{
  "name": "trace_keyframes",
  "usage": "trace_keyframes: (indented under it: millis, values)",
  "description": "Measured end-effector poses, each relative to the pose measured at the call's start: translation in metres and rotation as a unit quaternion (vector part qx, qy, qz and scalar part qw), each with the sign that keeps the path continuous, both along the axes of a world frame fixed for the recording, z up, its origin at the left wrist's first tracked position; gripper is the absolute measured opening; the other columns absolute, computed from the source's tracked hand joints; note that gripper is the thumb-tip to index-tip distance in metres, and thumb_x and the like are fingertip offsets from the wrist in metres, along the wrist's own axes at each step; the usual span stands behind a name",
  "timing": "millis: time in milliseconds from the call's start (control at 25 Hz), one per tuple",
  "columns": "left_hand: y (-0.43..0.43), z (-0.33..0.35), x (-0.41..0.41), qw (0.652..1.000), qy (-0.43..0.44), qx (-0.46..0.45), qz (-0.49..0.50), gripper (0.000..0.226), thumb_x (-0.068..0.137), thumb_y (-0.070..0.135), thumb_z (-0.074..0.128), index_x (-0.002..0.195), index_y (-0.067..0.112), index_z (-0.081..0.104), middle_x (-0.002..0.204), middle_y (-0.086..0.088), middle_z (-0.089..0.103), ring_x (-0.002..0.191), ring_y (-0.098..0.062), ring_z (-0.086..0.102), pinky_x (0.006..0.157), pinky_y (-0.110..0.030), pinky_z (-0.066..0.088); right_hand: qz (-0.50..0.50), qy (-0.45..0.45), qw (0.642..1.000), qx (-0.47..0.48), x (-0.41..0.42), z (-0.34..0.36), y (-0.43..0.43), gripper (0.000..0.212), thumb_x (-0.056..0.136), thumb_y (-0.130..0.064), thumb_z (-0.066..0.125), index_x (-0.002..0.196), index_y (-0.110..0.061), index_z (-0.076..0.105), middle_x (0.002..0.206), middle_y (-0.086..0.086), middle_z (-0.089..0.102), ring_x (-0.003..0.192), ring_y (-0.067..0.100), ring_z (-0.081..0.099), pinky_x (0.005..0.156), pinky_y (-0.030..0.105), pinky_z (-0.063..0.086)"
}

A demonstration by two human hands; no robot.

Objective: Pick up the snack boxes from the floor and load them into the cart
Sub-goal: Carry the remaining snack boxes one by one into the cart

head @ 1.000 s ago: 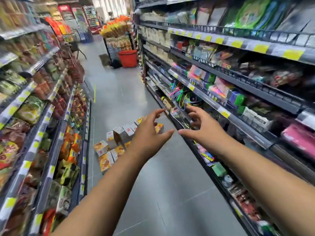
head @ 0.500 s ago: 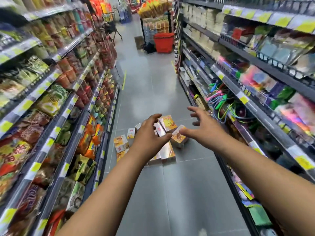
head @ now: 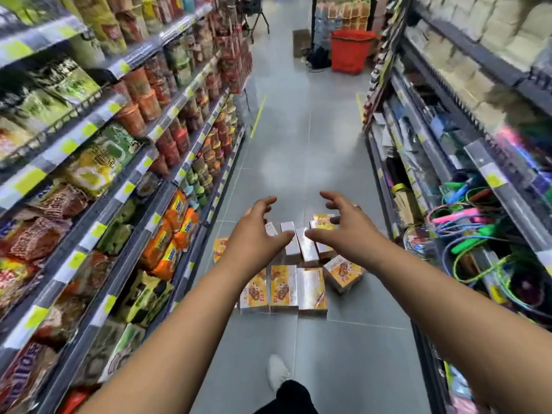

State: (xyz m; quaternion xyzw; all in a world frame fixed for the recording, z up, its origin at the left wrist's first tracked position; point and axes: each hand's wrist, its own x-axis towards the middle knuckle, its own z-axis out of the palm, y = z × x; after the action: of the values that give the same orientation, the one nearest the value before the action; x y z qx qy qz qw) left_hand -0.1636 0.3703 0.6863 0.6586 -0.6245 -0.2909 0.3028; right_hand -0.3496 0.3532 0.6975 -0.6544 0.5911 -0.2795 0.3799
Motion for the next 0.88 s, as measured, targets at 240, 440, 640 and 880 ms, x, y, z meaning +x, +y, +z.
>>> trace_keyframes:
  millis: [240,440,640,880]
  values:
    - [-0.151,-0.035,0.051,0.998,-0.02,0.059,0.02,0.071,0.082,0.032,0.075,0.143,0.028,0.039,0.142,0.0,0.048,0.12,-0.018,0.053,0.094,-0.032,0.044,-0.012,0.008,0.999,0.041,0.052,-0.038,-0.153,0.083,0.076,-0.03,0.079,0.145,-0.029,0.034,0.143,0.005,0.039,0.125,0.021,0.049,0.091,0.024,0.037]
    - [-0.241,-0.09,0.082,0.99,-0.028,0.122,0.067,0.073,0.08,0.034,0.075,0.143,0.027,0.039,0.142,-0.001,0.048,0.121,-0.021,0.053,0.096,-0.036,0.046,0.026,0.034,0.994,0.098,0.085,-0.096,-0.248,0.084,0.076,-0.031,0.079,0.146,-0.028,0.032,0.145,0.007,0.036,0.123,0.024,0.05,0.088,0.025,0.038]
    - [-0.3,-0.176,0.096,0.972,-0.046,0.194,0.121,0.07,0.079,0.029,0.076,0.14,0.021,0.043,0.139,-0.008,0.05,0.124,-0.024,0.051,0.101,-0.035,0.044,0.064,0.076,0.98,0.171,0.108,-0.183,-0.332,0.085,0.075,-0.029,0.079,0.146,-0.023,0.033,0.142,0.013,0.039,0.126,0.026,0.047,0.089,0.023,0.036]
    - [-0.376,-0.318,0.126,0.948,-0.066,0.264,0.164,0.067,0.079,0.033,0.073,0.138,0.022,0.044,0.137,-0.012,0.047,0.122,-0.027,0.05,0.094,-0.028,0.039,0.074,0.122,0.962,0.234,0.153,-0.328,-0.404,0.078,0.078,-0.031,0.073,0.145,-0.022,0.035,0.139,0.014,0.041,0.121,0.031,0.051,0.096,0.033,0.043]
